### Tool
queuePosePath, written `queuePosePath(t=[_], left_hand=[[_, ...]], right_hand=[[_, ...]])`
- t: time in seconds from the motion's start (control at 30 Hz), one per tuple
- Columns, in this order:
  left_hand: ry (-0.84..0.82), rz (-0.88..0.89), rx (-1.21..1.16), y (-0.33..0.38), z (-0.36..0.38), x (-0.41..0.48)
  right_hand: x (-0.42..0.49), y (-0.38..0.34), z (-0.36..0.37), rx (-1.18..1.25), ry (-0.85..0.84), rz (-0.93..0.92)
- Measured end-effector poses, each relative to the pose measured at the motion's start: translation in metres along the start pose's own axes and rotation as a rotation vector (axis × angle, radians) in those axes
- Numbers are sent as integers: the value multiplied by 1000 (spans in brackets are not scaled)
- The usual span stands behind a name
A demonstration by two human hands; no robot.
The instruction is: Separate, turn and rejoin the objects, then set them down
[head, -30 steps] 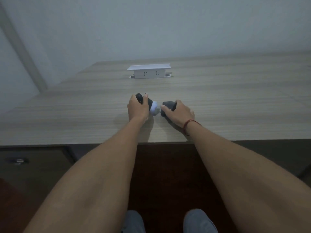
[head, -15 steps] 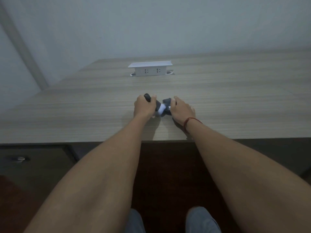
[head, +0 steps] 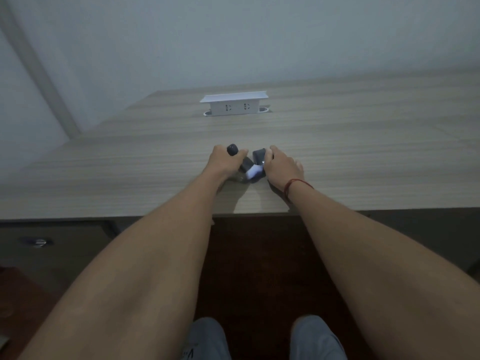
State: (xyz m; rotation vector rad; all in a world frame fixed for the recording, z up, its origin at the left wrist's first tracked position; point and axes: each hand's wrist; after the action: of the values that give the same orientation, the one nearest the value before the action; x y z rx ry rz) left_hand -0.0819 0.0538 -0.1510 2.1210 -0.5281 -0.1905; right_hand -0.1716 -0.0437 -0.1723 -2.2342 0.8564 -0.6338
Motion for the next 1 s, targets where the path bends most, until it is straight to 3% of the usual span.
queuePosePath(t=[0.07,0.23,0.4,0.53,0.77,0.93,1.0], left_hand=[[31,8,-42,-5,1,4],[-117,25,-17,-3,-4,4],[242,23,-102,4,-6,8],[161,115,-210,19,3,10],[119,139,152,27,0,19],[-120,161,67,38,-2,23],[-35,166,131,34,0,30]], right_hand=[[-1,0,0,-11,3,-8],[2,1,2,-35,26,-27],[-3,5,6,-43,46,-63],[-2,6,13,-48,3,-53],[-6,7,7,-7,16,-72],[-3,7,12,88,28,-70],[-3,7,12,79,27,-60]])
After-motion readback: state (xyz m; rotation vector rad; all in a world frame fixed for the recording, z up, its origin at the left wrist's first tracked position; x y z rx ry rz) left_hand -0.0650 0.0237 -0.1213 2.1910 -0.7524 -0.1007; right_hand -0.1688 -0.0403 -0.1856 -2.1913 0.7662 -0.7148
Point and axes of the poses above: each hand's wrist, its own x-axis towards the middle knuckle, its own z-axis out of the palm, y = z × x, and after that the axes turned 6 degrees about x, right-handed
